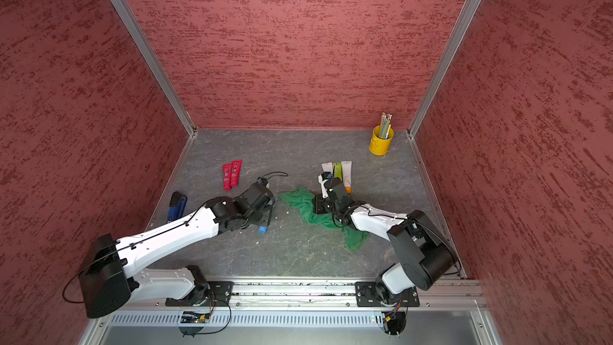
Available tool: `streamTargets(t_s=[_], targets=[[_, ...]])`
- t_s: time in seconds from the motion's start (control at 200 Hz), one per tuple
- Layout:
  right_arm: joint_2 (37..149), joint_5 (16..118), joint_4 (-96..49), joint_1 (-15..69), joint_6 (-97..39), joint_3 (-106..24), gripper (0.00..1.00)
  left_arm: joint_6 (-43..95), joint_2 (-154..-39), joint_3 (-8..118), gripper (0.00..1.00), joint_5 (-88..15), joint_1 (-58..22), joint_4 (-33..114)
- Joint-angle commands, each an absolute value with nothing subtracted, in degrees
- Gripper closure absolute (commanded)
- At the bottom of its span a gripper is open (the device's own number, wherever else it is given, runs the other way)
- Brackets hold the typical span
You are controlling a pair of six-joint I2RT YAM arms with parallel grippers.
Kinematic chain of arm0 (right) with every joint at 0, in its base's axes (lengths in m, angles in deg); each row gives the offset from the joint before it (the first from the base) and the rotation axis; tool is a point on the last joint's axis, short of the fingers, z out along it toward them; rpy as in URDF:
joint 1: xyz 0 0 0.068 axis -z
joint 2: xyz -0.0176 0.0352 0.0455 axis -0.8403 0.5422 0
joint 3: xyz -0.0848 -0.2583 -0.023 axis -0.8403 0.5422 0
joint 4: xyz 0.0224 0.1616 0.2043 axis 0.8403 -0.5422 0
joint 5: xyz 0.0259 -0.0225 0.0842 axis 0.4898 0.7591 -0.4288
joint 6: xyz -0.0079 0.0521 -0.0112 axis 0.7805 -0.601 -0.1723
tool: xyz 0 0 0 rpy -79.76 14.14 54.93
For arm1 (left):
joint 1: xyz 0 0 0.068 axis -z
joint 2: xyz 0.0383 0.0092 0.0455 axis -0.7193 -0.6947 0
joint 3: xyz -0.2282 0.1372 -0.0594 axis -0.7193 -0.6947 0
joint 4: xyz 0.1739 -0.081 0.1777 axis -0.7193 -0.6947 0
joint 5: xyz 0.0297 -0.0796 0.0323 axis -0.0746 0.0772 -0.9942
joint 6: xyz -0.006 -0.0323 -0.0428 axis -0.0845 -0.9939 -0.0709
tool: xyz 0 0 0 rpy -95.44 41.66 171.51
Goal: Wipe the surface of the toothpaste tube
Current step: Adjust the toothpaste at the center of the board, then wipe the dirt from the toothpaste tube.
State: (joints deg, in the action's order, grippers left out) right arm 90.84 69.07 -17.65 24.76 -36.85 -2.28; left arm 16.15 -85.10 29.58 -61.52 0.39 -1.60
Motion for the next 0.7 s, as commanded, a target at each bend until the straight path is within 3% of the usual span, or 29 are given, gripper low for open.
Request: streamTargets(t_s=[0.0,0.456,0.556,0.696], targets=[[88.97,69.86,-16.33,25.53,-36.47,-1.46,1.0,14.54,-84.99,24.04,0.43,-52.19,-1.83,5.13],[79.87,71.49,-13.45,27.19,-37.28,2.48,1.0,15.15,-92.82,20.99,0.45,-51.18,-2.84,9.23],[76.24,72.78,-12.89,27.78,-37.44,3.89,1.0,16.04,-94.33,21.77,0.5,-51.19,-2.84,9.2],[72.02,73.71,-12.33,28.75,-37.81,5.61,1.0,17.35,-95.73,23.09,0.64,-51.69,-2.46,8.52]])
